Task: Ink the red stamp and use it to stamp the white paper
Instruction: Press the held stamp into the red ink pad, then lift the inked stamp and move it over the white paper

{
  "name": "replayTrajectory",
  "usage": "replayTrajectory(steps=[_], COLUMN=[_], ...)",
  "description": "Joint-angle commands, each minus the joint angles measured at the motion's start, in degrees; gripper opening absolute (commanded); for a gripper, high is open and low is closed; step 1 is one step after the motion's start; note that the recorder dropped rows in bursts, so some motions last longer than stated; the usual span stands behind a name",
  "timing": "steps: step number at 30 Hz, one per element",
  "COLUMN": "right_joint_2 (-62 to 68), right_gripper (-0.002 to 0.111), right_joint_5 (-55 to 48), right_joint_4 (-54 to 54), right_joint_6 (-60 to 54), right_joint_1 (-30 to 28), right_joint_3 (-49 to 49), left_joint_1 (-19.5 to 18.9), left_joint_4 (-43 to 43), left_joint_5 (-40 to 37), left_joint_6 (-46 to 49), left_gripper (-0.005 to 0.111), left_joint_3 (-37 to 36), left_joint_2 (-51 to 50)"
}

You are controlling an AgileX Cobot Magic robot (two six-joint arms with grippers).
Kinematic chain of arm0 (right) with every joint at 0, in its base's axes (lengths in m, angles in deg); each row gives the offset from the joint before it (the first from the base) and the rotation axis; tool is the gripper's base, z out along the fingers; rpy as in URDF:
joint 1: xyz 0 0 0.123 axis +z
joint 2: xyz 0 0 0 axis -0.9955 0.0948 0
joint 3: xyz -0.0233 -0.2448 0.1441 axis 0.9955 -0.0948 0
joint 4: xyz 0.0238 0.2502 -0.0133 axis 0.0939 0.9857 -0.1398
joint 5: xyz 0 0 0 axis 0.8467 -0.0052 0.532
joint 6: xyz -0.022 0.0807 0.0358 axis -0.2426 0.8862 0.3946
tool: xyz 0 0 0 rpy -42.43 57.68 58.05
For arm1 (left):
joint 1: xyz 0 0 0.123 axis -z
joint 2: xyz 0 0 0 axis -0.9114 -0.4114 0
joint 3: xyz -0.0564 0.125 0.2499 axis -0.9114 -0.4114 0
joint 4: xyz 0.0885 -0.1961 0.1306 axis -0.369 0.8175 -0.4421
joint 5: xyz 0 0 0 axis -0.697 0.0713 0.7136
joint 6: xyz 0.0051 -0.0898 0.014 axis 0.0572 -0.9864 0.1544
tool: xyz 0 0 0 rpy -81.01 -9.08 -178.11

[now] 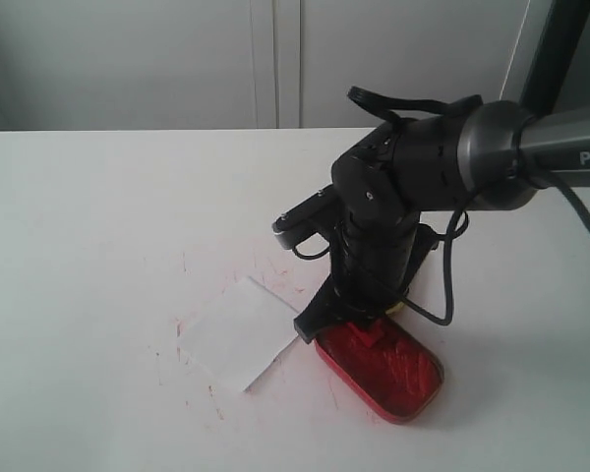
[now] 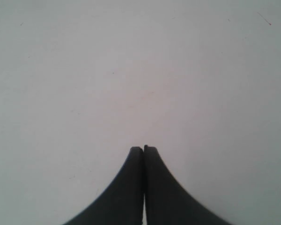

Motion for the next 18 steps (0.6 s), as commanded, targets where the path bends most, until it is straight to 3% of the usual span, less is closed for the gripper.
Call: replayTrajectory(steps=[1, 5, 18], right_joint_2=[-0.7, -0.3, -1.4], right_gripper=[0.0, 0.0, 0.0], right_joint_5=[1.4, 3.7, -2.8], right_joint_4=[0.2, 0.4, -0.3], right_joint_6=[0.5, 1.4, -0.2], right_joint_1=[-0.4, -0.4, -0.4], right_joint_3=[-0.2, -0.5, 1.8], left_joint_1=[0.5, 0.5, 0.5], left_joint_4=[0.2, 0.2, 0.2], left_joint_5=[0.0, 0.0, 0.0], left_joint_6=[-0.2, -0.2, -0.2], left_gripper=[0.0, 0.0, 0.0], left_joint_3=[-0.4, -0.4, -0.4], left_joint_2=[0.2, 0.2, 0.2])
